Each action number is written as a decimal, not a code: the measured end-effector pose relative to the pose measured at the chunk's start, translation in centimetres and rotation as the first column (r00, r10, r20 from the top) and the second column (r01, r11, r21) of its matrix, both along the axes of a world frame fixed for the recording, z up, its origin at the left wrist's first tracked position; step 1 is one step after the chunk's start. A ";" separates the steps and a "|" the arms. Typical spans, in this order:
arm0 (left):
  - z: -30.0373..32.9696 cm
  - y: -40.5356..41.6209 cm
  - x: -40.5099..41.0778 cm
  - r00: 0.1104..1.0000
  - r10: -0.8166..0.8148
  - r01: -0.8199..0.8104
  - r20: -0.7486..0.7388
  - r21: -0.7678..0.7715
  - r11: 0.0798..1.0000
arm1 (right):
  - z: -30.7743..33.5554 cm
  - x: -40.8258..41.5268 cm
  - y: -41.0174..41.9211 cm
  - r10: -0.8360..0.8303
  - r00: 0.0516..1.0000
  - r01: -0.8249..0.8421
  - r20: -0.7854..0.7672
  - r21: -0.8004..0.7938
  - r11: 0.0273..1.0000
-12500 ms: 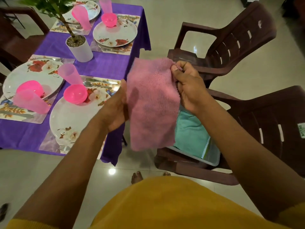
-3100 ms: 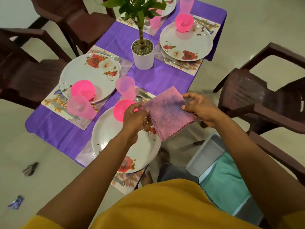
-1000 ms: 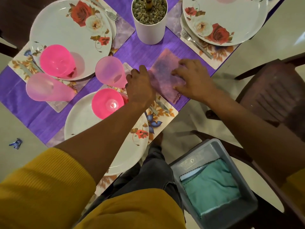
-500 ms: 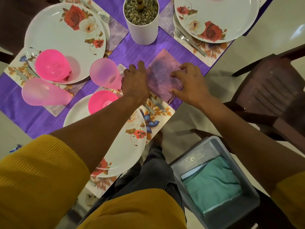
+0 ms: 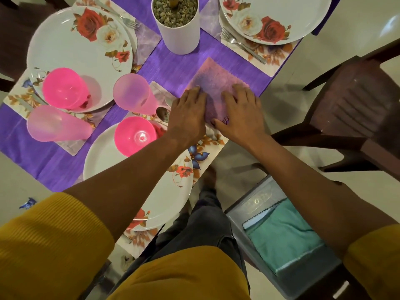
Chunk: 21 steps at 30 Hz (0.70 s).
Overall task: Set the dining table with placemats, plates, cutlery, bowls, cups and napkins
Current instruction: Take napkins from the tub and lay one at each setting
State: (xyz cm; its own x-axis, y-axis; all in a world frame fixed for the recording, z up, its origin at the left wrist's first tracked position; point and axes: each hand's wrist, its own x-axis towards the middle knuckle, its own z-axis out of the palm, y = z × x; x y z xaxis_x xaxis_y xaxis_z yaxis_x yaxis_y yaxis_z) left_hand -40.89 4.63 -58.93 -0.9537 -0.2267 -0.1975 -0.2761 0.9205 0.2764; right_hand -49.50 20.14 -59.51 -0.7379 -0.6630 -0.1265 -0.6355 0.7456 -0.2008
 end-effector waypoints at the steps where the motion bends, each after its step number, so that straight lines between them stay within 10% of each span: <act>1: 0.1 -0.1 0.1 1.000 0.000 0.000 0.007 0.013 1.000 | -0.1 0.2 0.0 -0.009 1.000 0.009 0.001 0.001 1.000; 21: 5.3 9.0 13.6 0.964 -0.196 0.259 -0.182 0.452 0.854 | 2.4 20.5 16.3 -0.568 0.790 0.609 0.232 -0.194 0.769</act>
